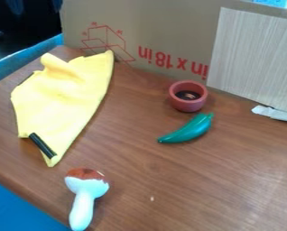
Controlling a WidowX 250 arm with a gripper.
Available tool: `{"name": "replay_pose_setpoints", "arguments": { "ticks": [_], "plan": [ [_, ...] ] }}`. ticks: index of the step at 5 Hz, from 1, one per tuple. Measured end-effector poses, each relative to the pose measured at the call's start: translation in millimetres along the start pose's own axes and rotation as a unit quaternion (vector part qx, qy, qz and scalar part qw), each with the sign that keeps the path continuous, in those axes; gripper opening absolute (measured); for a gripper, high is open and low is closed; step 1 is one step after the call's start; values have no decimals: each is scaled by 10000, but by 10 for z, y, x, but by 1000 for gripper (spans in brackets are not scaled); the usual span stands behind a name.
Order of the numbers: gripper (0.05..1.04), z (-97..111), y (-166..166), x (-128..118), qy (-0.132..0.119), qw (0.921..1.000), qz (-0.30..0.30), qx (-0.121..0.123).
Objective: Unfold the cloth from left to right
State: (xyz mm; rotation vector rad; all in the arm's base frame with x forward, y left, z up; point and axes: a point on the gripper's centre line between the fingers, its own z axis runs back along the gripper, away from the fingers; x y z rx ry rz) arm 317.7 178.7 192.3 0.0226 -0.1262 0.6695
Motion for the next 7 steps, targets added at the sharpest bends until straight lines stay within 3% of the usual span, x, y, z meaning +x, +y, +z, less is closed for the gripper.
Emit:
{"name": "replay_pose_setpoints", "arguments": {
  "ticks": [2,3,4,7],
  "plan": [
    [1000,-257,51,62,182,9998,-23,80],
    [1000,-332,182,153,128,9999,-82,24],
    [1000,-352,286,274,-201,9991,-363,-25],
    [1000,-752,563,374,-375,9970,-675,27]
  ]
}}
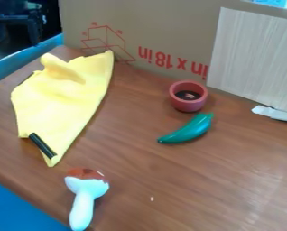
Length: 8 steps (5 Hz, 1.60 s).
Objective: Unfold the cloth from left to right
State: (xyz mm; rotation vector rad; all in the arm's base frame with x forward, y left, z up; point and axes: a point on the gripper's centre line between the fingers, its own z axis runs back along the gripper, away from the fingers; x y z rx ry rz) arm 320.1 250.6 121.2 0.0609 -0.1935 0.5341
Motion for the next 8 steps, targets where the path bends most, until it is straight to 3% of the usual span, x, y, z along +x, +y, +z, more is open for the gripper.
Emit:
{"name": "replay_pose_setpoints", "arguments": {
  "ticks": [3,4,5,7,8],
  "plan": [
    [1000,-413,183,17,41,9993,151,332],
    [1000,-686,180,0,195,9985,143,482],
    [1000,-867,147,22,405,9981,129,450],
    [1000,-943,176,135,498,9977,147,440],
    [1000,-854,164,246,379,9985,121,375]
  ]
}}
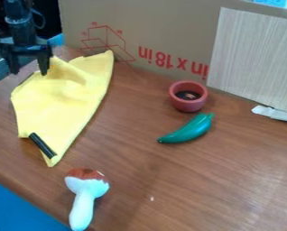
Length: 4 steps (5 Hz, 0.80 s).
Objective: Unfold the cloth from left to right
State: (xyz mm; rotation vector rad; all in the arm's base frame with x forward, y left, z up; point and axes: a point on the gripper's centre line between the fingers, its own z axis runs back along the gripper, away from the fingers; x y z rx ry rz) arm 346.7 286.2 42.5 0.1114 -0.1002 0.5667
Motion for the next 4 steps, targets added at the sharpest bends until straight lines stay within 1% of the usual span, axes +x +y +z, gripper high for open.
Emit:
{"name": "replay_pose_setpoints", "arguments": {
  "ticks": [1,2,3,4],
  "plan": [
    [1000,-12,90,49,15,10000,76,14],
    [1000,-85,154,47,72,9999,94,98],
    [1000,-115,180,42,86,9997,95,186],
    [938,-185,196,-14,160,9995,74,263]
  ]
}}
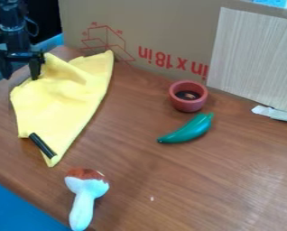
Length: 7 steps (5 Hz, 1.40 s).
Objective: Unfold the cloth from left to right
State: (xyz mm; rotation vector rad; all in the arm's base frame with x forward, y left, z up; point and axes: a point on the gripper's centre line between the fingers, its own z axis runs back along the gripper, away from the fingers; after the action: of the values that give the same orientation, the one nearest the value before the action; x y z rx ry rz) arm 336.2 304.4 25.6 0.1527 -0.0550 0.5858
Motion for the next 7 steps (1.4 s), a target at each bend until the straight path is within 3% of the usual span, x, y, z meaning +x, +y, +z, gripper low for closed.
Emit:
{"name": "replay_pose_setpoints", "arguments": {
  "ticks": [2,3,4,5,6,7],
  "plan": [
    [366,-111,-11,-76,14,10000,80,55],
    [177,-106,-3,-78,-48,9999,105,107],
    [83,-68,-30,-117,-97,9999,129,24],
    [62,90,-84,-166,-96,9997,134,-168],
    [58,458,-146,-166,-347,9988,102,-315],
    [58,683,-346,-236,-295,9981,-2,-548]
  ]
}}
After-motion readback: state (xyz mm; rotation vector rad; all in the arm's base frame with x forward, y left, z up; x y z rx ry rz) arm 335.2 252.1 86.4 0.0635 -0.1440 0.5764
